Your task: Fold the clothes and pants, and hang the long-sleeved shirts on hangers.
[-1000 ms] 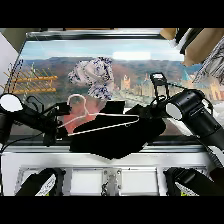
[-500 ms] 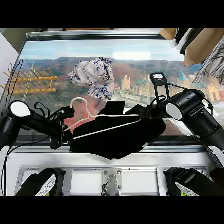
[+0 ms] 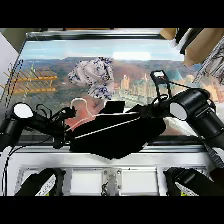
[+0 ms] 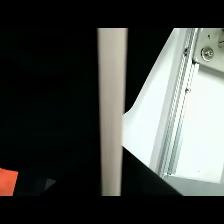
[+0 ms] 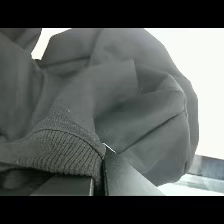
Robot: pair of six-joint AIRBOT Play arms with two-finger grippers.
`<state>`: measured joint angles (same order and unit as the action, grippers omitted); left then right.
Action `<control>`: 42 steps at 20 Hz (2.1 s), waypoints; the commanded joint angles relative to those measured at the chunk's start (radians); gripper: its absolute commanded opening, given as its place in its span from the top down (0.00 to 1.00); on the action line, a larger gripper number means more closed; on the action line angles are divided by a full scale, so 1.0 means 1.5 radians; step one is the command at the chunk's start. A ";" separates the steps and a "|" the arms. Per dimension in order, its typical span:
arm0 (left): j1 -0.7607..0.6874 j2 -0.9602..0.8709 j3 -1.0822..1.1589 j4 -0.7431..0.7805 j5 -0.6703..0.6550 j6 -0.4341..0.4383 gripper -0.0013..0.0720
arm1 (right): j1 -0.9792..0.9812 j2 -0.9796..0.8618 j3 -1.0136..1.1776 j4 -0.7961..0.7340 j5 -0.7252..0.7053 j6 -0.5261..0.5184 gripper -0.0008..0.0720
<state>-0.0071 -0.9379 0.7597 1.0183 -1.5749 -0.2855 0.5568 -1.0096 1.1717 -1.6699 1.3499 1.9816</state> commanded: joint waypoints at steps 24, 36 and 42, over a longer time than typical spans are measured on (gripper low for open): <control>-0.089 0.000 0.000 -0.103 0.124 -0.050 0.95 | 0.084 -0.008 0.066 0.023 -0.141 -0.012 0.95; -0.089 0.000 -0.001 -0.104 0.106 -0.034 0.95 | 0.235 -0.038 0.067 0.025 -0.308 -0.012 0.95; -0.089 0.000 -0.001 -0.104 0.101 -0.034 0.95 | 0.256 -0.048 0.067 0.046 -0.341 -0.012 0.95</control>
<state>-0.1394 -0.9382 0.7593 0.8623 -1.4208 -0.3359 0.9237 -1.0729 1.2705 -1.6184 0.8726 1.9633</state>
